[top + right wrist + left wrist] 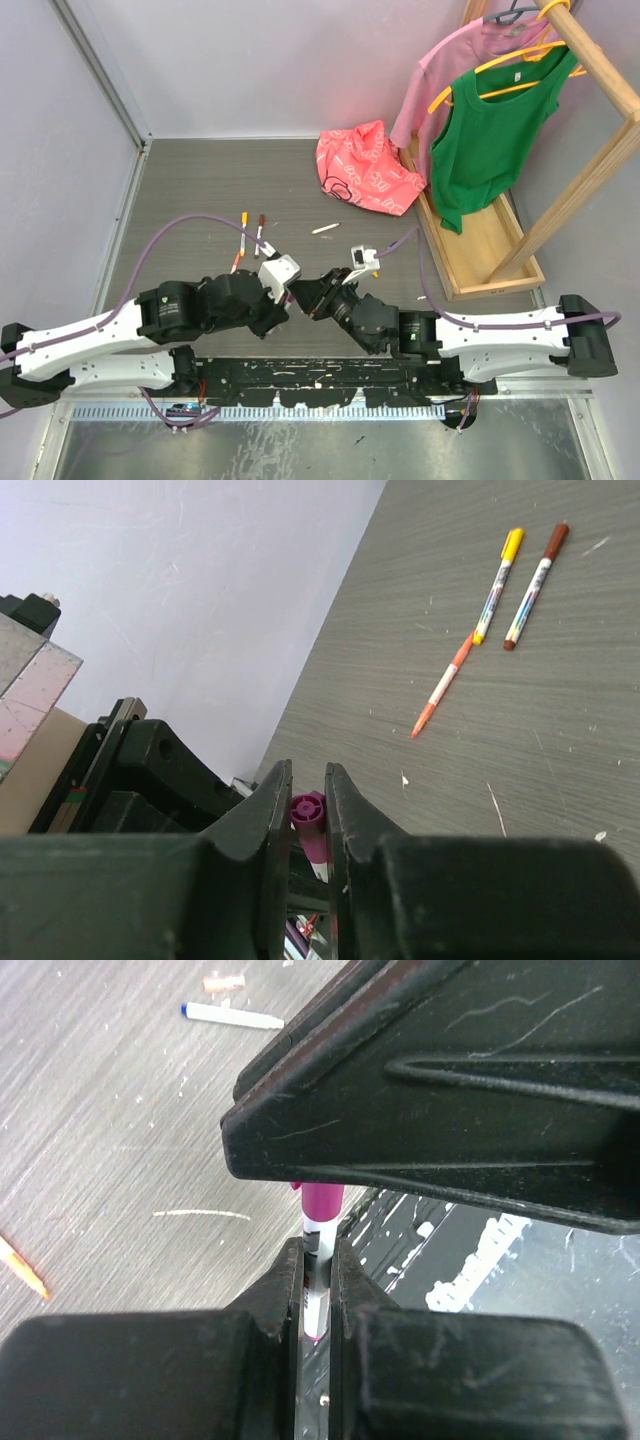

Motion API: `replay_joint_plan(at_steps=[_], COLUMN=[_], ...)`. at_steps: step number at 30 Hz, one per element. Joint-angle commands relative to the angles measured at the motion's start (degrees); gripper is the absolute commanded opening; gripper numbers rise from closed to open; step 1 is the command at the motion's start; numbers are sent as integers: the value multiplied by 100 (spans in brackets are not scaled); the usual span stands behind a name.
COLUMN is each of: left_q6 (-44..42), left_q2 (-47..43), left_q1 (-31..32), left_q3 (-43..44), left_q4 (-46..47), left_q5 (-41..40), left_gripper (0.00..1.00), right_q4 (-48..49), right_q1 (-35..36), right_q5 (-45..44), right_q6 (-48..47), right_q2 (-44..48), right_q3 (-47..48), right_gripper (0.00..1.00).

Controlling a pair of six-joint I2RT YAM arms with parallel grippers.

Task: Insert the pens into the pen caps
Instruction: Press the pen cap onto the pen.

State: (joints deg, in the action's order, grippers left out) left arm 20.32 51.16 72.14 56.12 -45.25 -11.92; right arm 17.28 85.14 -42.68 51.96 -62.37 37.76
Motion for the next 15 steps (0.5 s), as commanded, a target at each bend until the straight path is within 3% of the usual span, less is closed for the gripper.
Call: replay_joint_plan(at_steps=[1, 15], left_q6=[87, 36], left_q2=[-309, -144], left_q1=[-293, -281], left_q3=[962, 865], left_q4=[4156, 3743], left_q5=[-1348, -737], left_gripper=[0, 0], right_q4=[-1525, -2439], right_q1=[281, -844], right_q5=[2205, 2040], right_q6=[-146, -1749], right_q2=[-230, 495], right_q3=[53, 1542], right_gripper=[0, 4])
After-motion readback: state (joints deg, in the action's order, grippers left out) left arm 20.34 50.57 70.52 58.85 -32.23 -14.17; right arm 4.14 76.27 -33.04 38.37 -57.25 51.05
